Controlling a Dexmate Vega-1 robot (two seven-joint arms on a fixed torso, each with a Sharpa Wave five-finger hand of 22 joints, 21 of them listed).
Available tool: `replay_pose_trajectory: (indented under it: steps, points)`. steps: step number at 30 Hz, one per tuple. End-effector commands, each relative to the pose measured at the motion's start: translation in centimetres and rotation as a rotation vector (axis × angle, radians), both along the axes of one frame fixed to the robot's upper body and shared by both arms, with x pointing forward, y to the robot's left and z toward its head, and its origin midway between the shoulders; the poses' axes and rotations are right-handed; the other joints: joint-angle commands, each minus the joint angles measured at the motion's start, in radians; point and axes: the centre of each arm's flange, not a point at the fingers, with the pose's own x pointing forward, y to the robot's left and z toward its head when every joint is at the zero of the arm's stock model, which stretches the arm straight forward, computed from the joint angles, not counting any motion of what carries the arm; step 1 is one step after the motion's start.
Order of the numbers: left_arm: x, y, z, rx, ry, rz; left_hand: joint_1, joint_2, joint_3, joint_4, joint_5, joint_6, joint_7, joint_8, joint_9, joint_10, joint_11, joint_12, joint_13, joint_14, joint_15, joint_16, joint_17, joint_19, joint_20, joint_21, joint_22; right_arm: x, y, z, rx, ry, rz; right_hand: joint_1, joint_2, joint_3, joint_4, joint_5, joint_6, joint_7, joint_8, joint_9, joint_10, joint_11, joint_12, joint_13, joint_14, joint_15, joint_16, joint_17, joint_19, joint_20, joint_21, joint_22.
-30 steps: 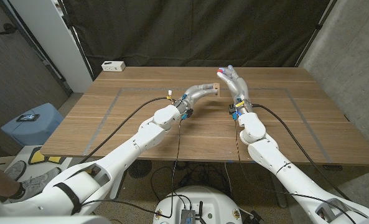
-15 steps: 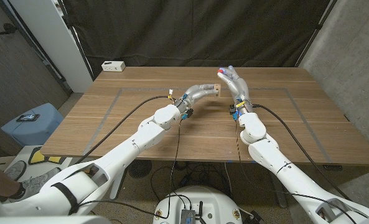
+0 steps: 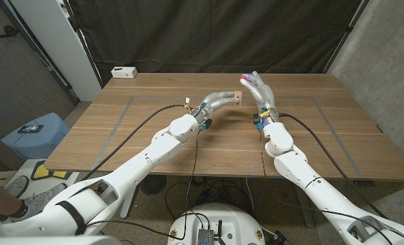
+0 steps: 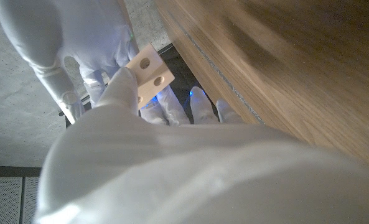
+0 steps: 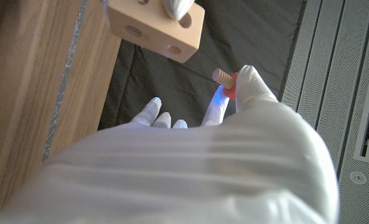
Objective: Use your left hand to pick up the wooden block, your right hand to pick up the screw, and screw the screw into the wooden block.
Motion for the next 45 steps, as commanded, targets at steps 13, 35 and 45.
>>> replay_pose_trajectory:
  steps: [13,35,45]
  points:
    - [-0.8,-0.1,-0.4,-0.005,-0.006,-0.005,-0.006,0.005,0.007,-0.001,0.005,0.012,0.004,0.010,0.002,-0.002,-0.002,0.004,0.000,0.006,-0.053,0.006,-0.001,0.002,0.008,0.007,0.002,-1.3,0.4,0.0,-0.020,-0.010,-0.001,0.007,0.005,-0.005,0.002,-0.003,-0.001,-0.001,-0.004,-0.003,-0.003,-0.001,0.007,0.002,-0.004,-0.001,0.002,0.001,-0.002,0.003,0.001,0.004]
    - [-1.1,-0.4,-0.5,0.016,-0.011,-0.005,-0.006,0.005,0.007,-0.001,0.005,0.011,0.004,0.009,0.002,-0.003,-0.002,0.004,-0.001,0.004,-0.053,0.006,-0.001,0.002,0.010,0.007,0.002,-1.8,0.4,-1.1,-0.029,0.001,0.003,0.003,0.008,-0.008,0.004,-0.003,0.004,-0.001,-0.002,-0.007,0.000,0.000,0.009,0.002,-0.002,0.000,0.004,0.001,-0.001,0.002,0.002,0.004]
    - [-0.9,-0.7,-0.4,0.022,-0.014,-0.010,-0.006,0.004,0.007,-0.002,0.004,0.012,0.003,0.009,0.002,-0.002,-0.002,0.004,-0.001,0.005,-0.053,0.006,-0.001,0.001,0.008,0.006,0.002,-1.7,0.3,-1.4,-0.031,0.009,0.005,0.002,0.009,-0.009,0.005,-0.003,0.005,-0.001,-0.002,-0.008,0.000,0.001,0.009,0.002,-0.003,0.000,0.004,0.001,-0.002,0.002,0.002,0.004]
